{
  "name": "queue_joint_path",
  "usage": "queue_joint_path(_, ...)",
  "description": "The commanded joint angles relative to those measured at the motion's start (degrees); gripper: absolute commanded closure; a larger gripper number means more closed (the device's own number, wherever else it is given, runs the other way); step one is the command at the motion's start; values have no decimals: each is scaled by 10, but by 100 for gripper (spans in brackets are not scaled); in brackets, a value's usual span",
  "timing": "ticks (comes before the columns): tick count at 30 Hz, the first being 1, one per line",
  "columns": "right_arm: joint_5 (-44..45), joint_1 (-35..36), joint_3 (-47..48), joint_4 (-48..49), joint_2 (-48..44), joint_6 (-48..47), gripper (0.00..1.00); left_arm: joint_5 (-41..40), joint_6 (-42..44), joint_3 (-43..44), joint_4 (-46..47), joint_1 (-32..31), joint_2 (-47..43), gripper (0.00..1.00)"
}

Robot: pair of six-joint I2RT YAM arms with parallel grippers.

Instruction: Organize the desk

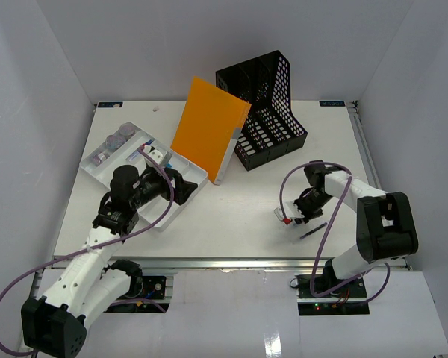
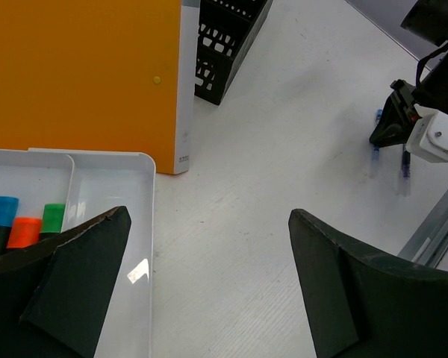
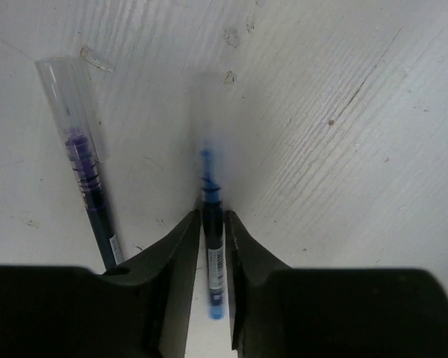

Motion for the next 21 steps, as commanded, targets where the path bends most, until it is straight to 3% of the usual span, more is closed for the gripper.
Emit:
queue_joint_path(1,10,22,-5,76,48,55,88,-12,-5,-6,20,1,-20,2)
queue_joint_path(8,12,58,20,181,86,169,92,-60,-16,-16,34,1,-47,2)
queue_joint_path(12,-54,92,109,193,79,306,92,-128,-30,-31,61,1,-80,2)
queue_joint_path(13,-69,107,141,194,76,387,92,-146,-34,-38,67,2,-99,2)
queue_joint_path(16,-129,158,256,152,91,497,92,-200,-43,-53,88,2,-142,2)
queue_joint_path(19,-148,221,322,120,113,503,92,-242,-40,-59,91,2,-171,2)
queue_joint_path(21,-94,268,340,124,132,472,92,-280,-33,-66,96,2,-191,2)
